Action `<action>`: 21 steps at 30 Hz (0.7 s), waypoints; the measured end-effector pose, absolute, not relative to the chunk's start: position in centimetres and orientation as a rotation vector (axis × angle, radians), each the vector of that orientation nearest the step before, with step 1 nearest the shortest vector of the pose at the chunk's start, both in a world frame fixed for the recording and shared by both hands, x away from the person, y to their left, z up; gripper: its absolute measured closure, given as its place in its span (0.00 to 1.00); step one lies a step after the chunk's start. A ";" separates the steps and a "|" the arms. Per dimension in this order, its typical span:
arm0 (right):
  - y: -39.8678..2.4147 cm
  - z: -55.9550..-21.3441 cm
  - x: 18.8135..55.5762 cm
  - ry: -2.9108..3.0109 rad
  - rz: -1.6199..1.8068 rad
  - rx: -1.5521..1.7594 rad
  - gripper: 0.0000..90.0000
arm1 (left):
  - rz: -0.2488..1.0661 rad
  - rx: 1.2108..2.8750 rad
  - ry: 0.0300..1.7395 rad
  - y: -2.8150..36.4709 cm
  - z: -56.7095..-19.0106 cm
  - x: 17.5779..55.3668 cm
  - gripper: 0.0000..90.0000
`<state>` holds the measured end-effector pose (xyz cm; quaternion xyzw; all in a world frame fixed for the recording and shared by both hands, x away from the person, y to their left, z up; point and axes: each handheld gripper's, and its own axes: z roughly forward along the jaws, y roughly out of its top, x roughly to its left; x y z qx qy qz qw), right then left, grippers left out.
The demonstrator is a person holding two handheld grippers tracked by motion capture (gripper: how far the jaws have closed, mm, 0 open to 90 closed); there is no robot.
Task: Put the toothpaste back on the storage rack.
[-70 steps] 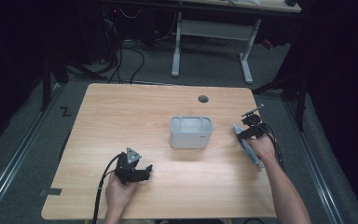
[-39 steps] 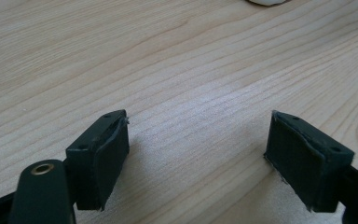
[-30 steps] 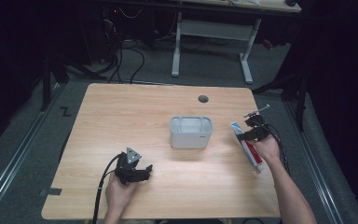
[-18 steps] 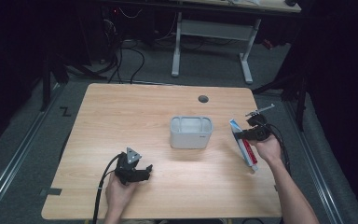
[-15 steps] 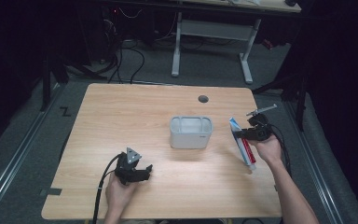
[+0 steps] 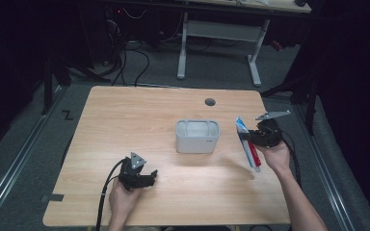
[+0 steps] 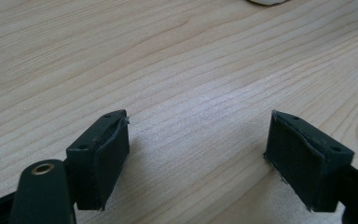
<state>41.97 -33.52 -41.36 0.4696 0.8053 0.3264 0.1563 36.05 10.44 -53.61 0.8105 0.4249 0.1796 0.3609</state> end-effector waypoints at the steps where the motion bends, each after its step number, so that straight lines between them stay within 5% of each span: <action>1: -33.5 -41.2 41.9 2.303 0.953 1.341 0.82 | 0.462 2.088 1.095 10.4 -53.6 36.0 0.24; 21: -30.8 -37.3 40.8 2.309 1.153 1.197 0.82 | 0.460 2.088 1.087 10.4 -53.6 36.1 0.25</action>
